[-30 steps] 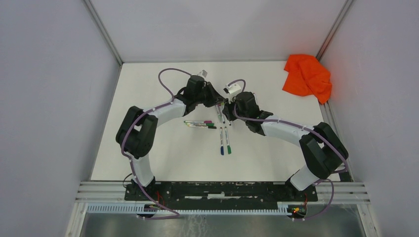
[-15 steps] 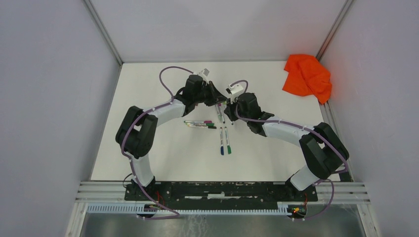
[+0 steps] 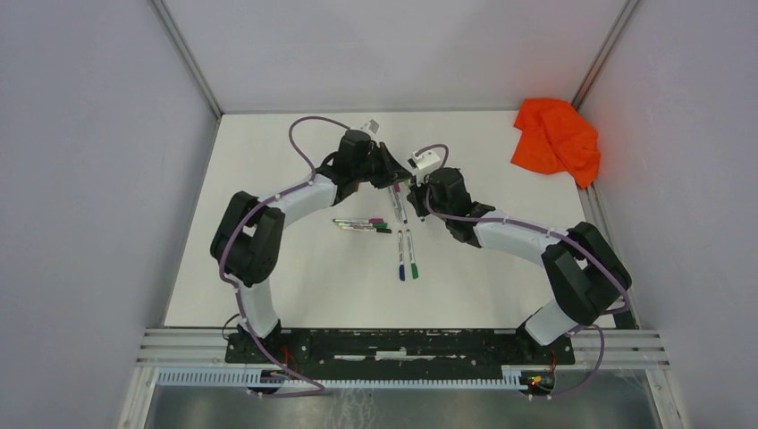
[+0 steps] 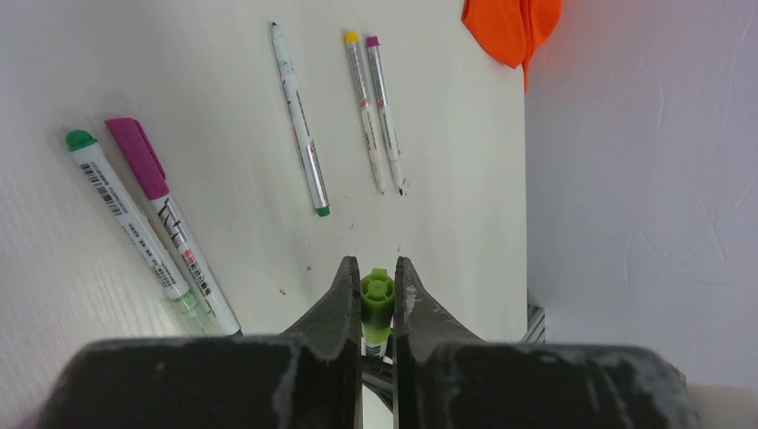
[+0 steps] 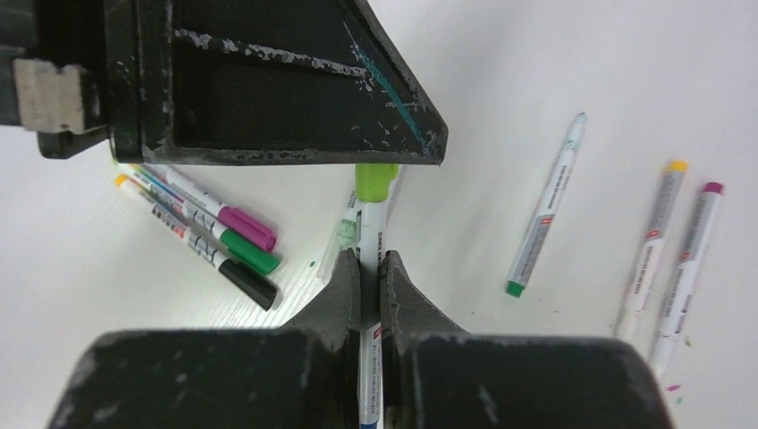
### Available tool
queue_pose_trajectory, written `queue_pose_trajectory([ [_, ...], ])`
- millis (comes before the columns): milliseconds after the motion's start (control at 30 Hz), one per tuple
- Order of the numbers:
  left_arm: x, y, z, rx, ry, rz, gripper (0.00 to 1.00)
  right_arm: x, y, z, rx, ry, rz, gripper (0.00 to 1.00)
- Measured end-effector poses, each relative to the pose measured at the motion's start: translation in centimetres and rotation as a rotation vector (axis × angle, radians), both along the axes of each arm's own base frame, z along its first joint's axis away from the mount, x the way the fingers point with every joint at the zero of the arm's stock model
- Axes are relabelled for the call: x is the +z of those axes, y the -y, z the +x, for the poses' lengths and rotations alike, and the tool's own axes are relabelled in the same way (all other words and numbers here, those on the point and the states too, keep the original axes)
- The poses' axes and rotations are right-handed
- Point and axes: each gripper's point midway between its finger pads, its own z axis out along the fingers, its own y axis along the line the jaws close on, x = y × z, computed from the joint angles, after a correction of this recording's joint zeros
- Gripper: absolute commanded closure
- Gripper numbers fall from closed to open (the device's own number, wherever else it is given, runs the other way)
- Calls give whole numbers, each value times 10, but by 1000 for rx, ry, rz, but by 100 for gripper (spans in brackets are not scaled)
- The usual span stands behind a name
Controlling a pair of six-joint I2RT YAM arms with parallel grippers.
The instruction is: Open the pen caps
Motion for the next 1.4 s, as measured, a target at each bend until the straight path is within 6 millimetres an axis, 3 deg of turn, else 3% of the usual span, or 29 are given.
queue_pose_trajectory([
  [400, 5, 7, 19, 111, -103, 52, 98, 9, 17, 10, -135, 95, -121, 100],
  [467, 10, -2, 35, 175, -81, 52, 98, -6, 28, 1, -152, 61, -182, 100],
  [567, 22, -32, 65, 292, -55, 42, 98, -32, 54, -13, -195, 0, -292, 100],
  [667, 30, -56, 86, 373, -36, 34, 98, -46, 71, -21, -222, -32, -353, 100],
  [800, 40, -61, 97, 395, -11, 37, 98, -47, 77, -23, -236, -37, -370, 100],
  [900, 40, -58, 95, 363, 4, 86, 98, -37, 83, -21, -253, -29, -349, 100],
  [1000, 26, -61, 91, 327, 8, 178, 98, -22, 102, -7, -308, -22, -307, 100],
  [1167, -18, -81, 81, 314, -39, 370, 98, -5, 125, 19, -372, -21, -251, 100],
  [1267, -44, -98, 74, 319, -74, 480, 98, 1, 123, 33, -369, -22, -230, 100],
  [1400, -65, -115, 69, 334, -102, 590, 96, -7, 112, 47, -341, -50, -222, 100],
])
